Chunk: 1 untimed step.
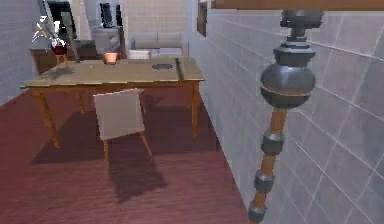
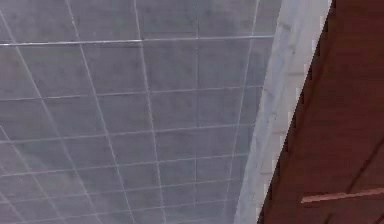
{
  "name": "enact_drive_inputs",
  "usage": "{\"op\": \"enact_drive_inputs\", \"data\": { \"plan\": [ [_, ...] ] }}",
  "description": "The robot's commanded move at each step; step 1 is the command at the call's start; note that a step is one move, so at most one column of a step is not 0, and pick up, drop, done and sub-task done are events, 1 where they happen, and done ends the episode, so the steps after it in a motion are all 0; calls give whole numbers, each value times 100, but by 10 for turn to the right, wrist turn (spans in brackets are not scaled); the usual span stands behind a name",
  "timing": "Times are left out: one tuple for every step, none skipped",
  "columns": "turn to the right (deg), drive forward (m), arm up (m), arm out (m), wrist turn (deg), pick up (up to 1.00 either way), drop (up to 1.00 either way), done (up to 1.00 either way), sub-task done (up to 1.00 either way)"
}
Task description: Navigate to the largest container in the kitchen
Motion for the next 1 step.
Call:
{"op": "enact_drive_inputs", "data": {
  "plan": [
    [-450,0,0,0,0,0,0,0,0]
  ]
}}
